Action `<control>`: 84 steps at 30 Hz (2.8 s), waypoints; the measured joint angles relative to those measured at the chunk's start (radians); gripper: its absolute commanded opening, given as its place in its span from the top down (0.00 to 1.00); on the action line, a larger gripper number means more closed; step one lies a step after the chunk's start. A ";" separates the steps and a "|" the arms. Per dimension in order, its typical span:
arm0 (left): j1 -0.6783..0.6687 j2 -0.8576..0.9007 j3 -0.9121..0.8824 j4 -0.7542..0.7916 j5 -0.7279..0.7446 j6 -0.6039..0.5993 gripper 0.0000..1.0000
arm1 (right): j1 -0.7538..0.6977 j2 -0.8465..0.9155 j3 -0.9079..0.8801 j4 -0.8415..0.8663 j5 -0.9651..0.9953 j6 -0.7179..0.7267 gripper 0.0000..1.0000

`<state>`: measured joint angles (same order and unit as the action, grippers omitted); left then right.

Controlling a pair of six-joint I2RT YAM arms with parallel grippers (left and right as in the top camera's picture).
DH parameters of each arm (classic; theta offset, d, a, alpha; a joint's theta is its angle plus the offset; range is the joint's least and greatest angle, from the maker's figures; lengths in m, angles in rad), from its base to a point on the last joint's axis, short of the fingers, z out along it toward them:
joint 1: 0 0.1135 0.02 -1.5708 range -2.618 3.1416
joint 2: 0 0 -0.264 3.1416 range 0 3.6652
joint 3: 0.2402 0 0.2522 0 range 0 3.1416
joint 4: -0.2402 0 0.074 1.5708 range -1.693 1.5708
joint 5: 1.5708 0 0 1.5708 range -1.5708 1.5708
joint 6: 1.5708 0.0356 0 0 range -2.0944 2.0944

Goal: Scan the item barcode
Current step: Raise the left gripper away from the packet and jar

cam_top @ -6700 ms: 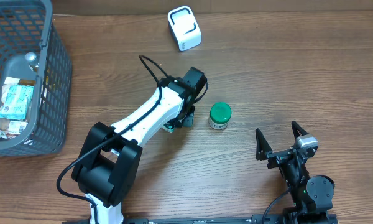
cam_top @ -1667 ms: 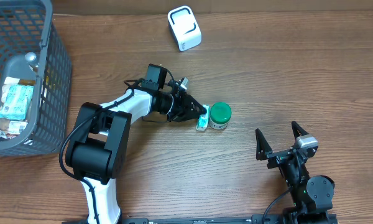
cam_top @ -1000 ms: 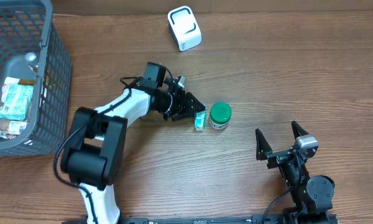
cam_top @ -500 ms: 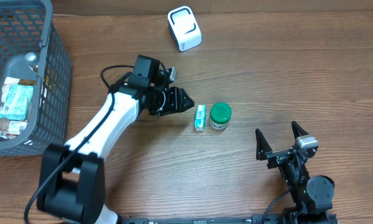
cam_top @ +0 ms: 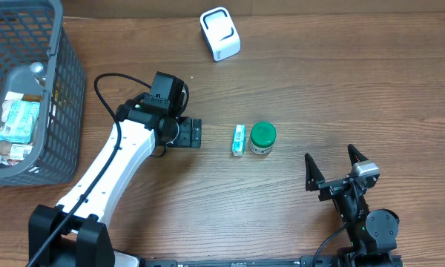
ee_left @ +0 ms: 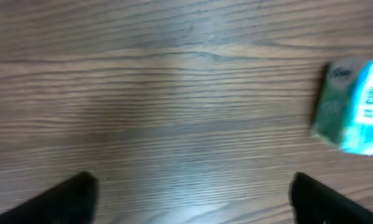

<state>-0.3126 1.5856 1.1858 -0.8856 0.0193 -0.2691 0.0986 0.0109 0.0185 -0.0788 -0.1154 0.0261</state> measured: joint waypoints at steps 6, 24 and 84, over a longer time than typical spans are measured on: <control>0.000 0.000 0.000 -0.001 -0.038 0.019 0.00 | 0.000 0.000 0.000 0.000 0.000 0.000 0.00; 0.000 0.000 0.000 -0.001 -0.055 0.068 0.00 | 0.000 0.000 0.000 0.000 0.000 0.000 0.00; 0.000 0.000 0.007 -0.066 -0.151 0.150 0.96 | 0.000 0.000 0.000 0.000 0.000 0.000 0.00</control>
<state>-0.3126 1.5860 1.1931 -0.9520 -0.1322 -0.1192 0.0986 0.0109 0.0185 -0.0784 -0.1154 0.0261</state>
